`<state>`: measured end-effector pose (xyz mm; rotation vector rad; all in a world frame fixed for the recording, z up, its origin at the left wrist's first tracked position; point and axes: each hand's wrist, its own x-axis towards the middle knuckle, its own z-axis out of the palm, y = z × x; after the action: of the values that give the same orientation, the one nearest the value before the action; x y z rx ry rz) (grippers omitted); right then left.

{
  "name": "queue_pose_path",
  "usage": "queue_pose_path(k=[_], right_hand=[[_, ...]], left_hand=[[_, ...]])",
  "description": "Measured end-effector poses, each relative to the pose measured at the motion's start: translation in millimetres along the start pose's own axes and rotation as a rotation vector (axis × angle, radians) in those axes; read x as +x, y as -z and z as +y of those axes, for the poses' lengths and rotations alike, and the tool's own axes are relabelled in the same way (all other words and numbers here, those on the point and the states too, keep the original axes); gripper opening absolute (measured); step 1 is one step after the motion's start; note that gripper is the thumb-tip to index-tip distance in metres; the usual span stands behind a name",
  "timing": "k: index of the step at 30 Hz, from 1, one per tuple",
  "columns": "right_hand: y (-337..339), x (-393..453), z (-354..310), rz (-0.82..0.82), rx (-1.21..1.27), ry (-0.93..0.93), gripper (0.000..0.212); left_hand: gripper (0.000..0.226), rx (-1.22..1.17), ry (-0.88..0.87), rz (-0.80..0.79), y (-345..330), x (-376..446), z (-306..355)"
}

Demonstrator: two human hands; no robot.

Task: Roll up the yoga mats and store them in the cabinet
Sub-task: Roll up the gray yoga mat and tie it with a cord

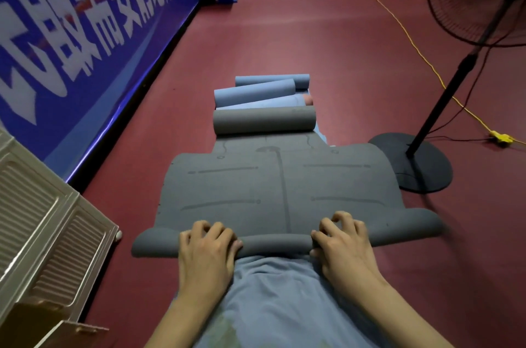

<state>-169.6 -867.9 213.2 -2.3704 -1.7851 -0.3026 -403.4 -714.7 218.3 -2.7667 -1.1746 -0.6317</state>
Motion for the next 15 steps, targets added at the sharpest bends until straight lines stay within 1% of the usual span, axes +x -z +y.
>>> queue_pose_path(k=[3,5,7,8,11,12,15], right_hand=[[-3.8,6.2,2.5,-0.005,0.0,-0.007,0.014],[-4.4,9.7,3.9,-0.028,0.016,-0.035,0.012],[-4.0,10.9,4.5,-0.031,0.037,-0.062,0.01],[-3.1,12.2,5.1,-0.035,0.051,-0.07,0.013],[-1.9,22.9,6.6,-0.08,0.1,-0.098,0.035],[-3.1,26.4,6.9,-0.094,0.12,-0.117,0.034],[-6.5,36.5,11.1,-0.124,0.215,-0.187,0.015]], left_hand=[[0.043,0.006,-0.067,-0.035,3.8,3.7,-2.8],[0.048,0.003,-0.09,-0.069,2.1,10.6,-3.8],[0.046,0.011,-0.115,-0.113,0.8,20.9,-1.9],[0.044,0.033,-0.134,-0.136,0.2,25.5,1.5],[0.034,0.124,-0.17,-0.223,-2.1,33.8,12.1],[0.032,0.144,-0.167,-0.241,-3.3,35.6,13.4],[0.033,0.107,-0.116,-0.273,-5.6,42.4,10.5]])
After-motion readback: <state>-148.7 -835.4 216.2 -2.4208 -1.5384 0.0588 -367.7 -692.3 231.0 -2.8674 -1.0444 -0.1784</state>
